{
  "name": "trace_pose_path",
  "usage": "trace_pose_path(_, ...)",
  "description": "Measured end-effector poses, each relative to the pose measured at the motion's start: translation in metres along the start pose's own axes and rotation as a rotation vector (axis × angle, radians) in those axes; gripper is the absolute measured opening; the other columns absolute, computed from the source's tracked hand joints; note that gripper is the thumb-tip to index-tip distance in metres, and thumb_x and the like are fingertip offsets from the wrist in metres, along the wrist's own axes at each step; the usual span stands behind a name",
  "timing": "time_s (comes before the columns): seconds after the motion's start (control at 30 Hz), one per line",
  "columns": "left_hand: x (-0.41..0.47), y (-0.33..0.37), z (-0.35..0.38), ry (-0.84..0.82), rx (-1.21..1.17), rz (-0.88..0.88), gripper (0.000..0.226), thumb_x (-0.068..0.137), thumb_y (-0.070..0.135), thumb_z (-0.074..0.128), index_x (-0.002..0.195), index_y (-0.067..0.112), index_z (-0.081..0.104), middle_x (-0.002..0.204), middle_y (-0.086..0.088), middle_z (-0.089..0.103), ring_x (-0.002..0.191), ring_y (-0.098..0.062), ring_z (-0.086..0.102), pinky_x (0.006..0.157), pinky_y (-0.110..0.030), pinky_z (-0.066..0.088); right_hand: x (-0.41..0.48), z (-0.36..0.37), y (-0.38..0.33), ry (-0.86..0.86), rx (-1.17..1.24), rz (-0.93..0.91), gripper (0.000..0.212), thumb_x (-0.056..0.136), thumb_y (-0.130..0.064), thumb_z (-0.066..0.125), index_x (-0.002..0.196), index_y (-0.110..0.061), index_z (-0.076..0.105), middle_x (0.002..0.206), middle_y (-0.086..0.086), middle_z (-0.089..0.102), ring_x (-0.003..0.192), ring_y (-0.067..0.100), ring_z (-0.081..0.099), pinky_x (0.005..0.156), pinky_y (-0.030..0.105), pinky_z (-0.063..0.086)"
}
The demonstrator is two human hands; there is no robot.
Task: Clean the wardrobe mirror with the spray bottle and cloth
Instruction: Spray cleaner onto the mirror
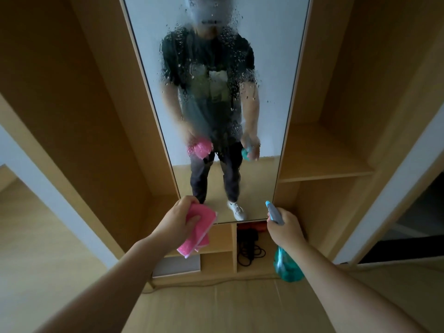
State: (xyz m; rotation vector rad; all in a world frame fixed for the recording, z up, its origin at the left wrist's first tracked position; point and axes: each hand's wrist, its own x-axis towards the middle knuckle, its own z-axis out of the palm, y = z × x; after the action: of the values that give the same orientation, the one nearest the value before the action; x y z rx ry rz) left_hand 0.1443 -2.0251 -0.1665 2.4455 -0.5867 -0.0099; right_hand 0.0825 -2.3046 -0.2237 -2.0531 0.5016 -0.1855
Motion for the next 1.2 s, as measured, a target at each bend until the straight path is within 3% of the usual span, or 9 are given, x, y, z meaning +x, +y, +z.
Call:
trace_pose_path(0.17, -0.008, -0.013, -0.006, 0.016, -0.008, -0.040, 0.025, 0.092, 0.025, 0.057, 0.105, 0.040, 0.041, 0.100, 0.020, 0.050, 0.086, 0.002, 0.050, 0.064, -0.011, 0.040, -0.001, 0.020, -0.008, -0.039, -0.029, -0.042, 0.016, 0.084, -0.011, 0.053, 0.092, -0.024, 0.058, 0.083, 0.003, 0.061, 0.078, 0.021, 0.061, 0.067, 0.030, 0.050)
trace_pose_path(0.33, -0.016, -0.029, -0.017, 0.028, 0.000, -0.064, 0.025, 0.091, 0.024, 0.057, 0.111, 0.033, 0.045, 0.106, 0.015, 0.053, 0.089, 0.001, 0.051, 0.065, -0.011, 0.041, -0.001, 0.046, -0.017, -0.071, -0.067, -0.057, 0.019, 0.083, -0.015, 0.053, 0.083, -0.034, 0.052, 0.077, -0.004, 0.058, 0.062, 0.006, 0.054, 0.040, 0.008, 0.036)
trace_pose_path(0.43, -0.023, -0.036, -0.025, 0.046, -0.021, -0.092, 0.026, 0.091, 0.023, 0.056, 0.104, 0.041, 0.042, 0.102, 0.023, 0.050, 0.088, 0.002, 0.051, 0.064, -0.011, 0.039, -0.001, 0.059, -0.021, -0.082, -0.030, -0.058, 0.020, 0.083, -0.014, 0.052, 0.091, -0.032, 0.051, 0.074, -0.012, 0.054, 0.064, 0.001, 0.052, 0.047, 0.012, 0.033)
trace_pose_path(0.57, -0.032, -0.042, -0.031, 0.066, -0.025, -0.104, 0.027, 0.091, 0.021, 0.057, 0.101, 0.042, 0.042, 0.098, 0.028, 0.047, 0.087, 0.003, 0.051, 0.063, -0.010, 0.037, -0.001, 0.072, -0.022, -0.041, -0.091, -0.063, 0.009, 0.087, -0.018, 0.054, 0.087, -0.026, 0.053, 0.071, -0.006, 0.055, 0.062, 0.003, 0.053, 0.048, 0.013, 0.032)
trace_pose_path(0.7, -0.038, -0.048, -0.037, 0.082, -0.009, -0.115, 0.025, 0.092, 0.020, 0.056, 0.105, 0.037, 0.042, 0.097, 0.025, 0.046, 0.086, 0.004, 0.049, 0.061, -0.009, 0.037, -0.004, 0.081, -0.027, -0.078, -0.114, -0.106, 0.009, 0.086, -0.014, 0.053, 0.082, -0.021, 0.051, 0.073, -0.001, 0.054, 0.061, 0.005, 0.050, 0.044, 0.008, 0.037)
trace_pose_path(0.8, -0.041, -0.052, -0.041, 0.084, -0.001, -0.129, 0.025, 0.092, 0.019, 0.056, 0.106, 0.035, 0.042, 0.099, 0.019, 0.048, 0.085, 0.005, 0.048, 0.062, -0.009, 0.037, -0.007, 0.090, -0.034, -0.149, -0.097, -0.148, 0.022, 0.083, -0.008, 0.050, 0.075, -0.029, 0.049, 0.071, -0.003, 0.051, 0.060, 0.006, 0.049, 0.045, 0.011, 0.032)
trace_pose_path(0.9, -0.045, -0.056, -0.045, 0.091, 0.004, -0.146, 0.024, 0.092, 0.019, 0.056, 0.107, 0.033, 0.043, 0.100, 0.017, 0.048, 0.084, 0.006, 0.048, 0.060, -0.009, 0.036, -0.008, 0.101, -0.040, -0.182, -0.089, -0.169, 0.020, 0.084, -0.008, 0.049, 0.084, -0.026, 0.055, 0.072, -0.004, 0.054, 0.062, 0.006, 0.051, 0.048, 0.011, 0.033)
trace_pose_path(1.1, -0.054, -0.066, -0.048, 0.104, 0.003, -0.172, 0.024, 0.093, 0.020, 0.056, 0.106, 0.035, 0.042, 0.099, 0.018, 0.048, 0.084, 0.004, 0.049, 0.058, -0.008, 0.036, -0.008, 0.121, -0.046, -0.219, -0.087, -0.183, 0.014, 0.081, -0.007, 0.049, 0.082, -0.019, 0.055, 0.072, 0.000, 0.052, 0.066, 0.016, 0.053, 0.058, 0.024, 0.041)
trace_pose_path(1.2, -0.057, -0.073, -0.049, 0.114, 0.018, -0.171, 0.023, 0.093, 0.020, 0.056, 0.111, 0.029, 0.046, 0.101, 0.015, 0.050, 0.083, 0.005, 0.048, 0.059, -0.008, 0.036, -0.008, 0.129, -0.046, -0.198, -0.112, -0.209, 0.016, 0.085, -0.007, 0.050, 0.071, -0.016, 0.051, 0.064, 0.001, 0.049, 0.058, 0.016, 0.049, 0.053, 0.023, 0.040)
